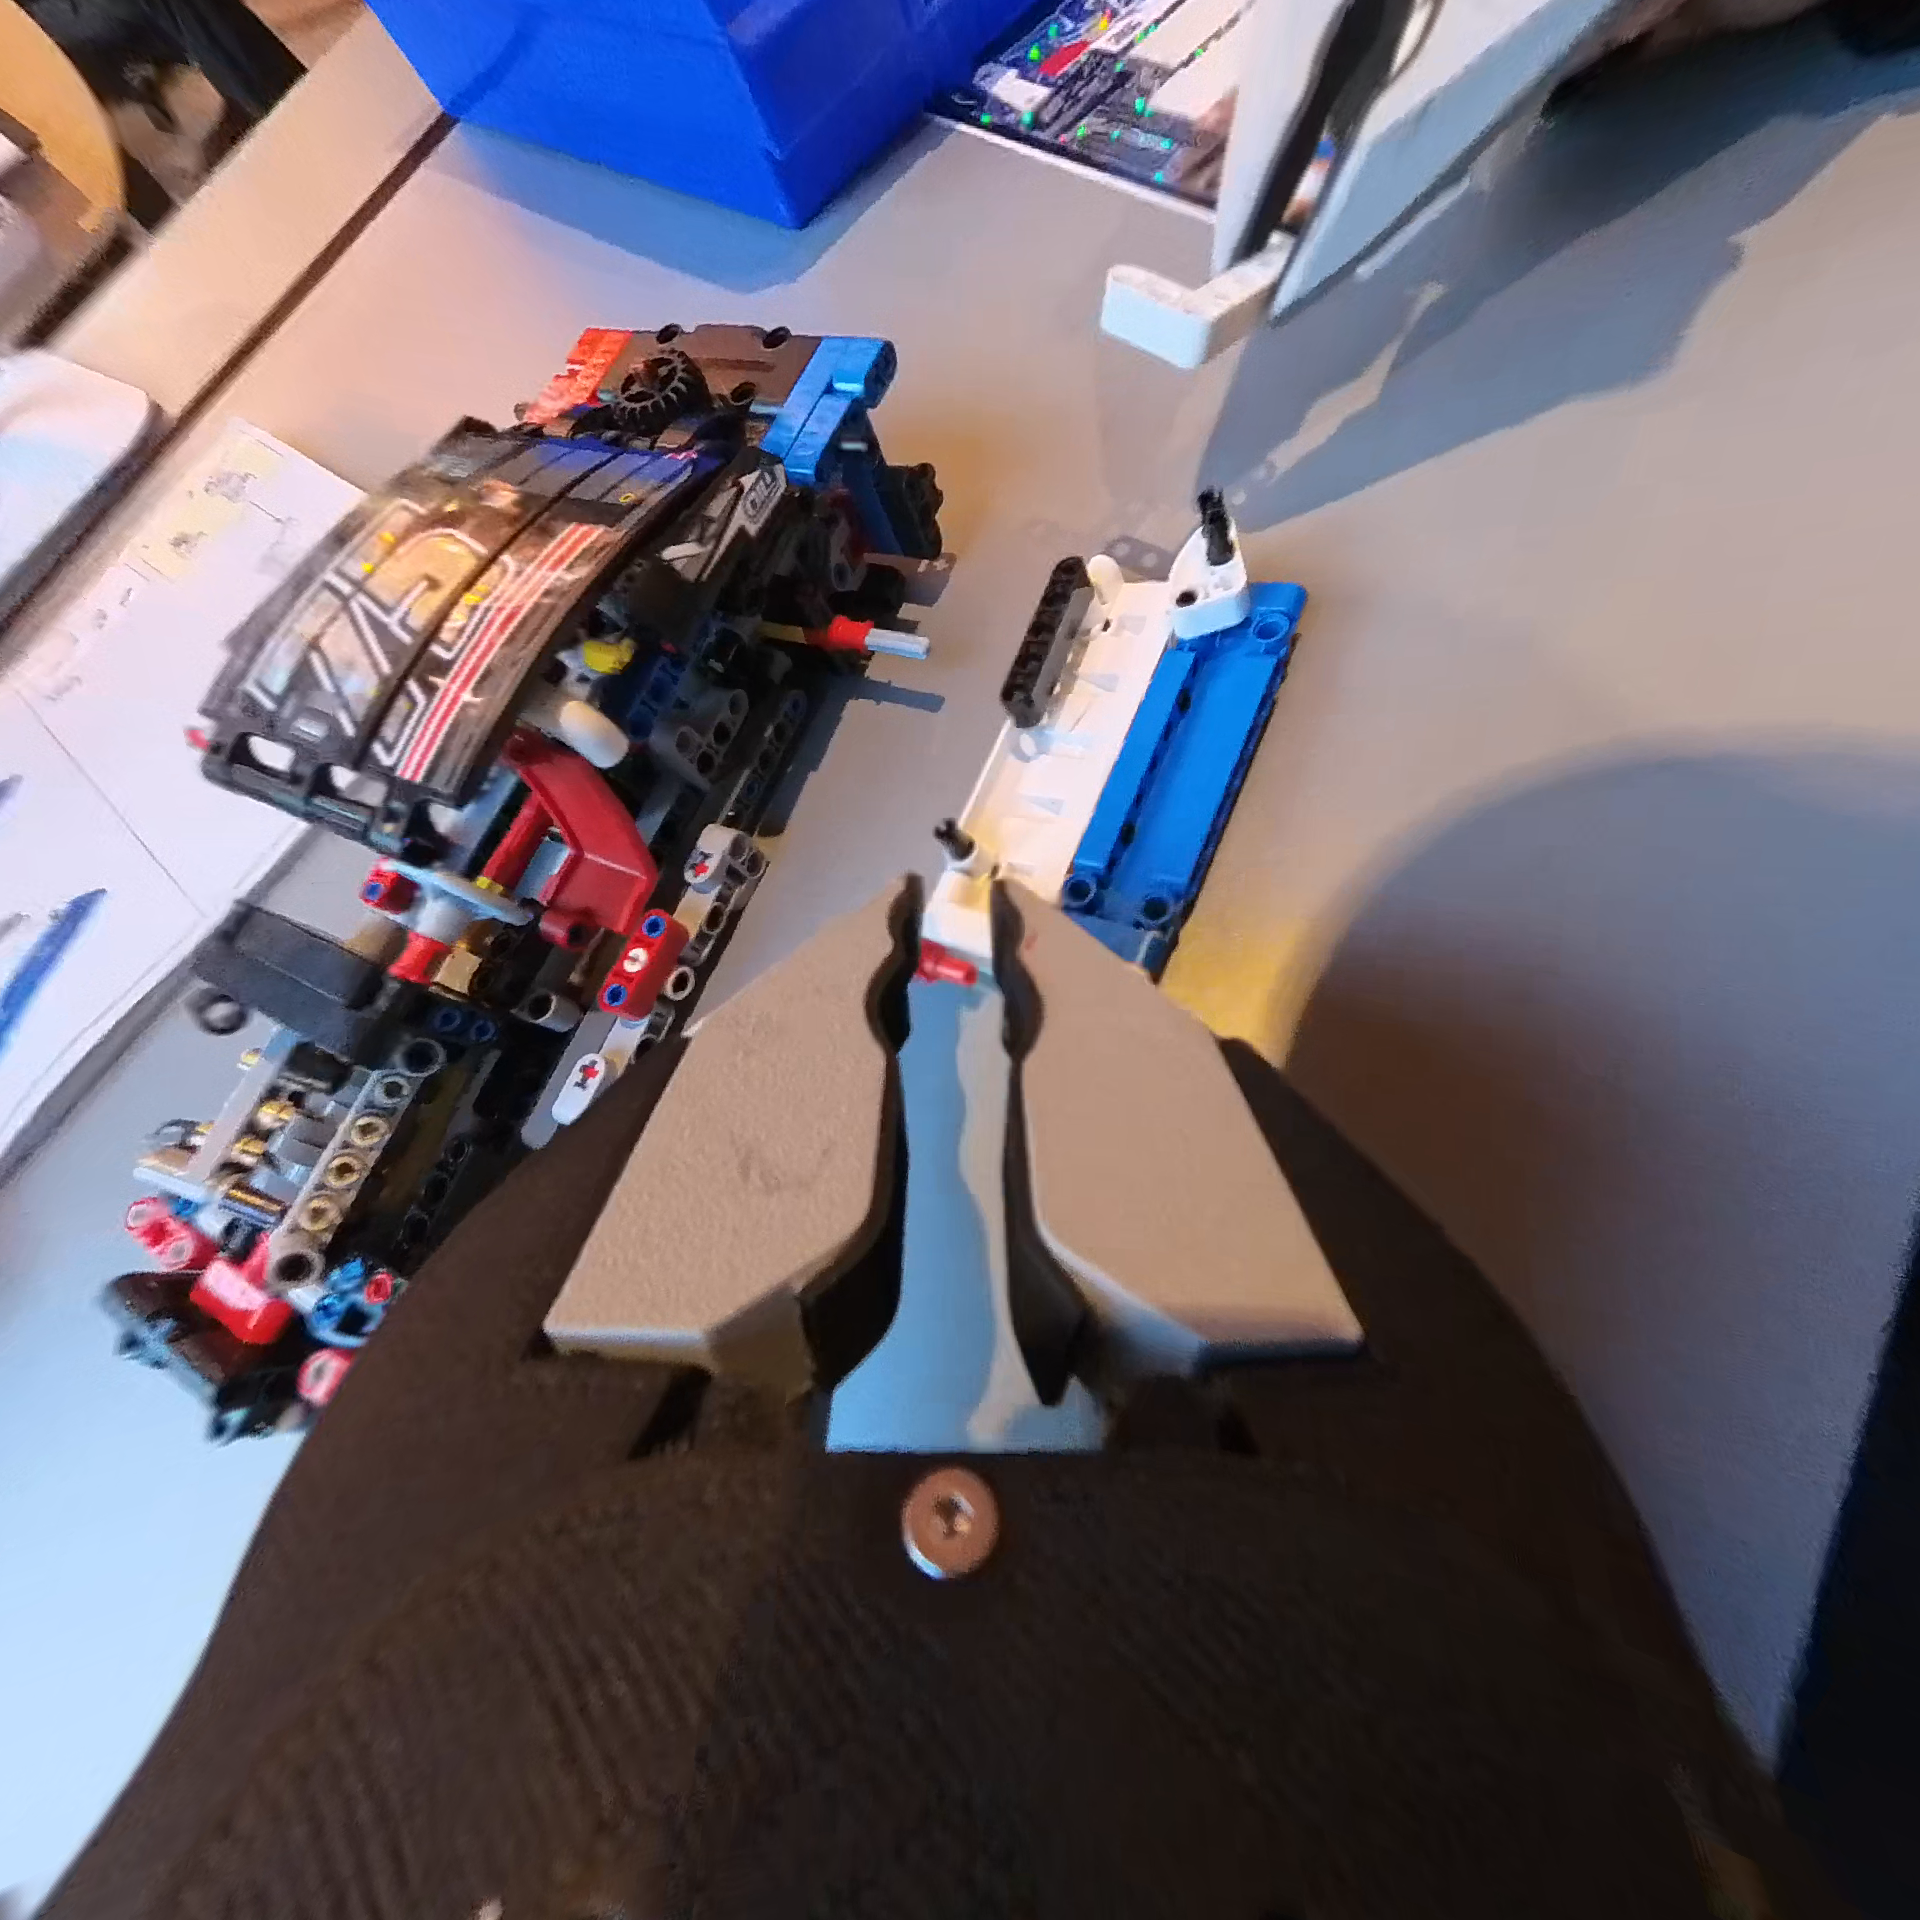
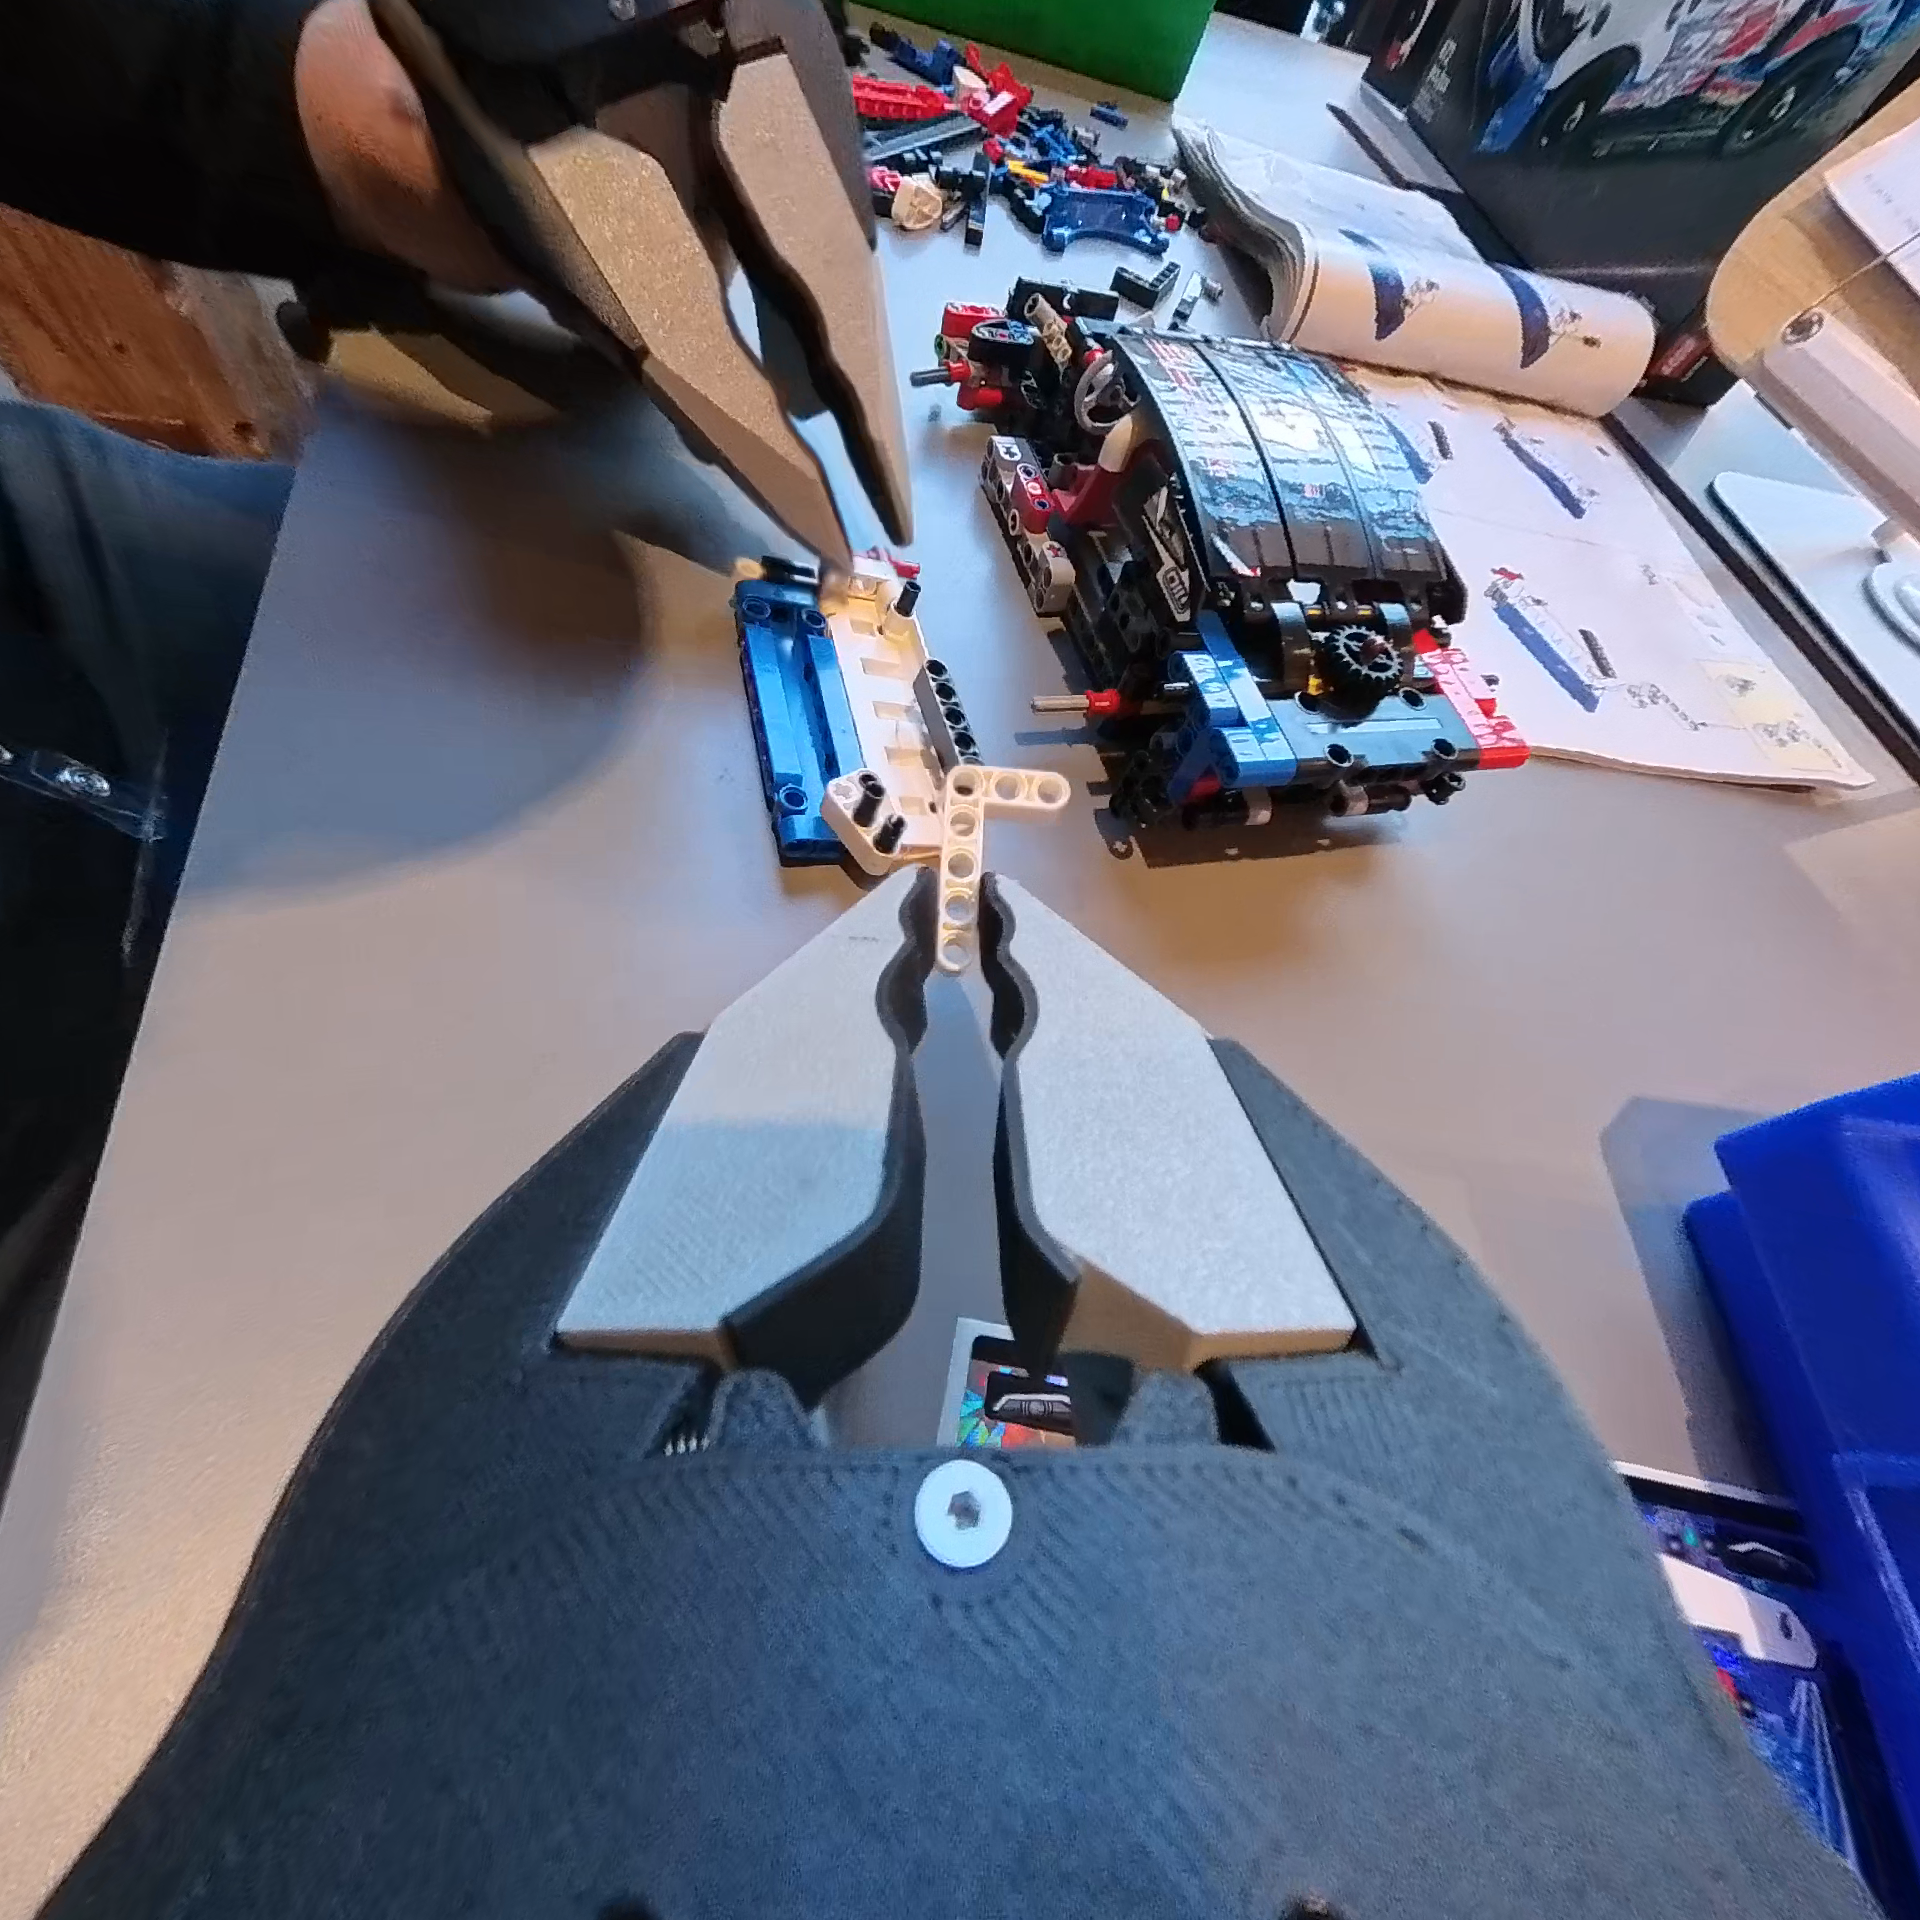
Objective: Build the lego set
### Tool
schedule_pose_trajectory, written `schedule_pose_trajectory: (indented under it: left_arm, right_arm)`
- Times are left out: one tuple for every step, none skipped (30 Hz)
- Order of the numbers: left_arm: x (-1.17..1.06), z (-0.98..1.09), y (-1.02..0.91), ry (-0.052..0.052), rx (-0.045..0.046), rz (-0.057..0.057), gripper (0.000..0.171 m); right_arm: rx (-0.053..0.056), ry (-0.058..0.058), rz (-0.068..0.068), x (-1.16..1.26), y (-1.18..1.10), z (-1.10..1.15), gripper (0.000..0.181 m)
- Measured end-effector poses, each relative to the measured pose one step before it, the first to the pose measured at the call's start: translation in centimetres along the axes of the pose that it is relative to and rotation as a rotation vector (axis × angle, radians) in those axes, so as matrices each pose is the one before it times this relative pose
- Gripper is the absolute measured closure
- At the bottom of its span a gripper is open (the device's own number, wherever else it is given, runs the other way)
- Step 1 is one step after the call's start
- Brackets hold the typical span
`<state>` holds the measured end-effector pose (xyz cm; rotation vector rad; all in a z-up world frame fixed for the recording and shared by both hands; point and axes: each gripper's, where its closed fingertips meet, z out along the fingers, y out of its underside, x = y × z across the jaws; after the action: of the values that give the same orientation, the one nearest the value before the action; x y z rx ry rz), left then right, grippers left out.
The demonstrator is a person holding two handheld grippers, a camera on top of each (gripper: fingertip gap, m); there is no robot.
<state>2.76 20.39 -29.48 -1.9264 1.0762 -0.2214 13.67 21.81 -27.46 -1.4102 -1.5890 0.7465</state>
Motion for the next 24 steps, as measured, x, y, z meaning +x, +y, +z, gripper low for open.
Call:
schedule_pose_trajectory:
  left_arm:
    - [0.322,0.049,-0.349,0.0329,-0.00097,-0.0465,0.155]
    - [0.381,0.046,-0.455,0.0376,-0.00032,-0.0517,0.151]
    - [0.504,0.036,-0.598,0.0429,0.00951,-0.0442,0.148]
    - [0.499,0.02,-0.646,0.0403,0.01472,-0.0357,0.145]
    - [0.544,0.047,-0.642,0.0437,0.01591,-0.0286,0.143]
    - [0.55,0.066,-0.603,0.0466,0.01451,-0.022,0.141]
    - [0.449,0.115,-0.469,0.0414,0.00806,-0.0157,0.139]
    - [0.405,0.16,-0.308,0.0374,-0.0022,-0.0045,0.138]
    - [0.256,0.207,-0.129,0.0248,-0.01231,0.006,0.136]
    - [0.17,0.212,-0.021,0.013,-0.01821,0.0143,0.134]
    - [0.177,0.207,-0.027,0.0069,-0.01555,0.0214,0.133]
    - [0.231,0.2,-0.127,0.006,-0.00607,0.0242,0.133]
    - [0.344,0.227,-0.203,0.0119,0.00098,0.0195,0.134]
    - [0.466,0.258,-0.278,0.0213,0.00407,0.0106,0.134]
    - [0.543,0.306,-0.324,0.0278,0.00601,0.0043,0.134]
    - [0.515,0.325,-0.33,0.0255,0.00733,0.0036,0.133]
    - [0.352,0.337,-0.199,0.0156,0.00241,0.0058,0.133]
    - [0.217,0.32,-0.048,0.0081,-0.0034,0.0083,0.133]
    - [0.135,0.294,0.043,0.0035,-0.00522,0.0081,0.133]
    - [0.084,0.253,0.124,0.0006,-0.00662,0.0039,0.133]
    - [0.011,0.206,0.212,-0.0028,-0.00983,0.0001,0.133]
    - [-0.009,0.163,0.268,-0.0043,-0.01164,0.0008,0.134]
    - [-0.065,0.115,0.305,-0.0091,-0.01314,0.0031,0.134]
    - [-0.194,0.065,0.362,-0.0185,-0.01703,0.0069,0.135]
  right_arm:
    - [0.005,0.0044,-0.0054,-0.046,-0.12,-0.049,0.176]
    - [0.0061,0.0027,-0.0029,-0.064,-0.15,-0.048,0.176]
    - [0.0082,-0.0043,-0.0002,-0.153,-0.212,-0.027,0.176]
    - [0.0109,-0.0096,0.0035,-0.228,-0.264,-0.036,0.176]
    - [0.0121,-0.0108,0.0072,-0.234,-0.316,-0.032,0.176]
    - [0.0136,-0.0141,0.0092,-0.278,-0.364,-0.054,0.176]
    - [0.0201,-0.0175,0.0086,-0.347,-0.486,-0.077,0.176]
    - [0.023,-0.0198,0.0083,-0.402,-0.528,-0.094,0.176]
    - [0.0193,-0.0238,0.0101,-0.427,-0.472,-0.091,0.176]
    - [0.0136,-0.0286,0.0133,-0.451,-0.347,-0.06,0.176]
    - [0.0073,-0.0373,0.0184,-0.528,-0.196,-0.004,0.176]
    - [0.0023,-0.0371,0.0218,-0.506,-0.062,0.019,0.176]
    - [0.0029,-0.0245,0.0177,-0.344,-0.019,0.049,0.176]
    - [0.0025,-0.0164,0.0121,-0.259,0.025,0.082,0.176]
    - [-0.0031,-0.0138,0.0083,-0.236,0.111,0.107,0.176]
    - [-0.0094,-0.003,0.0045,-0.076,0.178,0.124,0.176]
    - [-0.012,0.0,0.0003,-0.033,0.213,0.102,0.176]
    - [-0.0107,-0.0014,-0.0023,-0.043,0.179,0.065,0.176]
    - [-0.0066,-0.0009,-0.0028,-0.047,0.114,0.006,0.176]
    - [-0.007,0.0038,-0.0002,0.045,0.124,-0.036,0.176]
    - [-0.0115,0.0101,0.003,0.166,0.204,-0.084,0.176]
    - [-0.0142,0.0117,0.0048,0.196,0.256,-0.111,0.176]
    - [-0.0151,0.0134,0.0064,0.226,0.283,-0.123,0.176]
    - [-0.0152,0.016,0.01,0.268,0.301,-0.109,0.176]
